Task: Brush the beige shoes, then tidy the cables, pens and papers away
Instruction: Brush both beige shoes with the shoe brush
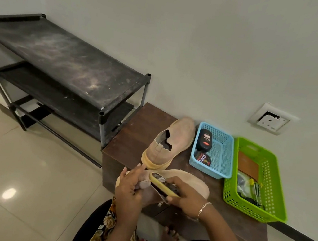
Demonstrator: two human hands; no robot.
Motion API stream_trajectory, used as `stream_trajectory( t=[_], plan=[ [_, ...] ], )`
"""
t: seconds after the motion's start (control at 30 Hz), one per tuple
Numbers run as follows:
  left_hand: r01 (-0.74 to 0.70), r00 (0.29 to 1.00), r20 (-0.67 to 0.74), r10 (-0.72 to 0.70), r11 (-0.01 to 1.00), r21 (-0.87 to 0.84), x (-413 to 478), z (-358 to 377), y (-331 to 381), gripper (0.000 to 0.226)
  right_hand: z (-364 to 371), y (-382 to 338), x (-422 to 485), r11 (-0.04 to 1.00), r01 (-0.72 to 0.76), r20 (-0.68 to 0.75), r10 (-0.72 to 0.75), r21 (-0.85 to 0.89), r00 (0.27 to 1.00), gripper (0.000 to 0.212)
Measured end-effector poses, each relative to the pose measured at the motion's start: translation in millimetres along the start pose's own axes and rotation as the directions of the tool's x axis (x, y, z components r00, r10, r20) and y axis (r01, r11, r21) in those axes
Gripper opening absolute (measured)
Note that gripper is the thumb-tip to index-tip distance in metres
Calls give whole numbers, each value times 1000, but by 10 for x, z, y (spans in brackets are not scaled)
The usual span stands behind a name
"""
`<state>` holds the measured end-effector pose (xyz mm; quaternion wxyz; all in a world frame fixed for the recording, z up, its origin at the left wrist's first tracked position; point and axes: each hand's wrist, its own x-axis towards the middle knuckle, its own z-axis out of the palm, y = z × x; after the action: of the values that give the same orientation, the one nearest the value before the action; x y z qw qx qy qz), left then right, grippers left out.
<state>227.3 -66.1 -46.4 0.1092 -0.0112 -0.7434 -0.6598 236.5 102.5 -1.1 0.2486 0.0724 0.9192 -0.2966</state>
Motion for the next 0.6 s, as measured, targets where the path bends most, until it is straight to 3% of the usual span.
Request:
stream_trajectory(
  t=[0.07,0.13,0.2,0.27,0.3,0.33,0.4,0.5,0.57,0.6],
  plan=[
    [-5,1000,-14,5,1000,14,-3,-21,-7,51,17,-40,-52,987,152,76,-155,41,985,46],
    [-7,1000,-12,7,1000,7,-13,-44,-2,57,-39,193,-17,977,158,17,-162,143,987,45],
    [-4,1000,-8,4,1000,9,-8,-44,-32,58,-85,534,57,987,-45,-209,78,157,975,46],
    [16,1000,-25,-15,999,32,-13,-19,-63,58,-93,690,101,943,-262,-386,324,206,864,46],
    [33,999,-27,-32,999,41,-12,-3,-78,60,-74,654,125,931,-279,-406,356,236,842,45],
    [52,999,-18,-51,998,42,-7,13,-82,62,-41,541,139,944,-236,-383,311,229,870,44],
    [60,998,12,-60,998,34,-3,29,-50,58,68,142,99,994,-27,-276,55,103,960,45],
    [-33,999,19,32,999,19,4,12,-17,47,264,-250,-53,967,247,-165,-253,-55,953,55],
    [-10,1000,23,10,1000,3,5,-6,-17,53,259,-66,-20,975,221,-207,-219,-15,953,58],
    [0,1000,19,0,1000,-3,-1,-13,-13,52,222,117,29,993,112,-238,-116,-29,964,52]
  ],
)
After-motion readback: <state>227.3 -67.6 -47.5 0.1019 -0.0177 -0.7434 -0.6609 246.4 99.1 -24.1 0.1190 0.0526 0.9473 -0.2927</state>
